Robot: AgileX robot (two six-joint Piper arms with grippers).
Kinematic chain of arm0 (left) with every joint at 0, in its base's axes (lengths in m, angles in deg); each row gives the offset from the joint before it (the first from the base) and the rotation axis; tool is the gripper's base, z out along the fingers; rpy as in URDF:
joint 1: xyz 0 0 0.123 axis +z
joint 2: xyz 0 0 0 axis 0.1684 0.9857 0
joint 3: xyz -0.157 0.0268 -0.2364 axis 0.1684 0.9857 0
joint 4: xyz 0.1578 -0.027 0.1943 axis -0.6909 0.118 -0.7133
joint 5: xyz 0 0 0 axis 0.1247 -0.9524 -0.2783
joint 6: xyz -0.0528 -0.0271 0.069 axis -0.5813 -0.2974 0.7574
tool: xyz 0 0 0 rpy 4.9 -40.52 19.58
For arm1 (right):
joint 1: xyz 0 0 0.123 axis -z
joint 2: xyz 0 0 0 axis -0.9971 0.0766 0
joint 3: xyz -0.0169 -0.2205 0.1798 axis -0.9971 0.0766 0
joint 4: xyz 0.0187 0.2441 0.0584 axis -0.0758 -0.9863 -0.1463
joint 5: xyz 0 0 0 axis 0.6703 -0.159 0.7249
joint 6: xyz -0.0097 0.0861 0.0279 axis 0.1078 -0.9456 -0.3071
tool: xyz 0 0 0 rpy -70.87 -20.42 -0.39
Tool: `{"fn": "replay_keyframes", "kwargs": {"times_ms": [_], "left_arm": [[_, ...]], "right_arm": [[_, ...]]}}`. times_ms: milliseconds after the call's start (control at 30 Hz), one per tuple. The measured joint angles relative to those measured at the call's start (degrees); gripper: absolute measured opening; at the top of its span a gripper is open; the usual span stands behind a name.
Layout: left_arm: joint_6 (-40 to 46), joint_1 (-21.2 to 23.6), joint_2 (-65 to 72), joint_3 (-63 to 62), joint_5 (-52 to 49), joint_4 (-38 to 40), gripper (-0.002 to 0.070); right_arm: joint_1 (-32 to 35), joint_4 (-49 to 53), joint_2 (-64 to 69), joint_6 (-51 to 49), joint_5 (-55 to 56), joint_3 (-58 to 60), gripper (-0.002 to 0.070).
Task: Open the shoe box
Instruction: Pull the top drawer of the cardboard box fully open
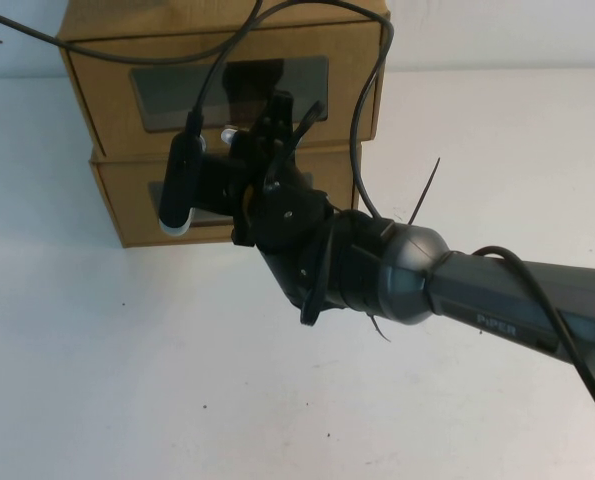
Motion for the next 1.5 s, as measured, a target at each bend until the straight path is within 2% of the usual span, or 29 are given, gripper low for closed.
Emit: {"fn": "replay_keyframes", "kwargs": {"times_ms": [700,1033,1500], "left_arm": [[1.0,0.0,-0.8,4.7,2.1,0.9,-0.0005],[1.0,0.0,-0.8,4.7,2.0,1.2,-0.0005],[1.0,-0.4,-0.6,4.8,1.3,2.8,-0.0005]], "right_arm": [[0.1,0.0,0.1,0.1,0.2,-0.1,0.0013],[-1.3,-10.6,-1.8,10.1,-1.9,0.0,0.0011],[-4.1,-16.2,-13.9,11.5,-0.4,14.9,0.001]]}}
